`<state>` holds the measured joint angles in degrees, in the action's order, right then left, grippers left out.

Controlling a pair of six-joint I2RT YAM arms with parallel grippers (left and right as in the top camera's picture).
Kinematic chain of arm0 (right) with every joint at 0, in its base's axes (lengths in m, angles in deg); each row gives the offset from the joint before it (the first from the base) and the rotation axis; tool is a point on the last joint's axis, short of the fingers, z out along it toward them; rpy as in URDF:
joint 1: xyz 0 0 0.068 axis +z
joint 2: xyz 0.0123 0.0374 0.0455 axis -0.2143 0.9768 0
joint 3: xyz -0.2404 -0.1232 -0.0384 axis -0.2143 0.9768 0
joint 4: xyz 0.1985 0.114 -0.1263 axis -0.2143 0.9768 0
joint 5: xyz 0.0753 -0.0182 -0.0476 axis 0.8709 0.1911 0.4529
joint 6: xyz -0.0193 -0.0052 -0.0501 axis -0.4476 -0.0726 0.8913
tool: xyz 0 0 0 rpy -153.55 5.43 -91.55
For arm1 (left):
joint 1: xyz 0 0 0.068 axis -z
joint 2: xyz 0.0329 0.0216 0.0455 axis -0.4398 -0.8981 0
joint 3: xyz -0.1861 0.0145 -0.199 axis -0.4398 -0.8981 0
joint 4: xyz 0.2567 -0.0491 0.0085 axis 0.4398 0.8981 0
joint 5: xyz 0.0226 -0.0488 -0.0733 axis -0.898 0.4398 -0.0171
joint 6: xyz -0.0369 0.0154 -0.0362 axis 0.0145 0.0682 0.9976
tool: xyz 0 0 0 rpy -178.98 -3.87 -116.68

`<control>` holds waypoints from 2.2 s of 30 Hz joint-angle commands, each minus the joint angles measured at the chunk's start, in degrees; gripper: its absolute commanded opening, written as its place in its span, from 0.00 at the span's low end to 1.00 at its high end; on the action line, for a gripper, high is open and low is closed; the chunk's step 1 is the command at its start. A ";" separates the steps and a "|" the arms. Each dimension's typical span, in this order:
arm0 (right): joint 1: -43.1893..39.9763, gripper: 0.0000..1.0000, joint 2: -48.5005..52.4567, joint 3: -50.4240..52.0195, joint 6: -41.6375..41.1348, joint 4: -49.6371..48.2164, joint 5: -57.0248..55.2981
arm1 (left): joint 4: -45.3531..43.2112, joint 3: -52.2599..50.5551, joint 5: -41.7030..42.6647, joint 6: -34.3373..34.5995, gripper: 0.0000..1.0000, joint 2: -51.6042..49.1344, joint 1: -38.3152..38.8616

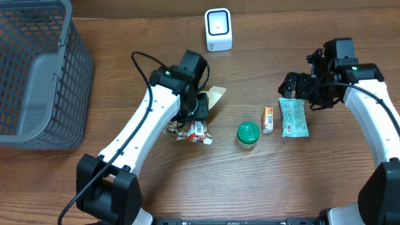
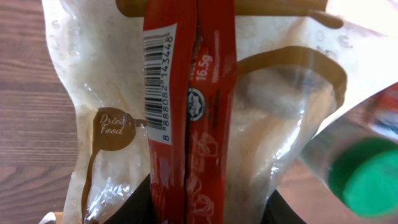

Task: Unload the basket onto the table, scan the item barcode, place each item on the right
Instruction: 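Lift the snack bag out of the basket and carry it right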

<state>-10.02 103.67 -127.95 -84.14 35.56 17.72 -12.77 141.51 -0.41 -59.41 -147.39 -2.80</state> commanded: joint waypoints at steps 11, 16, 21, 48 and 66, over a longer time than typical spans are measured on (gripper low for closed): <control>0.31 1.00 -1.01 -0.46 -0.13 -0.26 0.31 | -15.74 -14.12 -3.69 9.90 0.04 0.61 3.69; 0.31 1.00 -1.01 -0.46 -0.13 -0.26 0.31 | -20.09 -17.42 -3.69 12.00 0.05 0.61 4.31; 0.31 1.00 -1.01 -0.46 -0.13 -0.26 0.31 | -20.17 -18.05 -3.67 11.98 0.20 0.61 4.31; 0.31 1.00 -1.01 -0.46 -0.13 -0.26 0.31 | -19.23 -18.08 -4.11 7.15 0.53 0.39 4.55; 0.31 1.00 -1.01 -0.46 -0.13 -0.26 0.31 | -18.25 -17.31 -6.51 2.43 0.12 -2.01 3.89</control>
<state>-10.02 103.67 -127.95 -84.12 35.62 17.72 -32.18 122.96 -5.35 -53.36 -148.90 1.31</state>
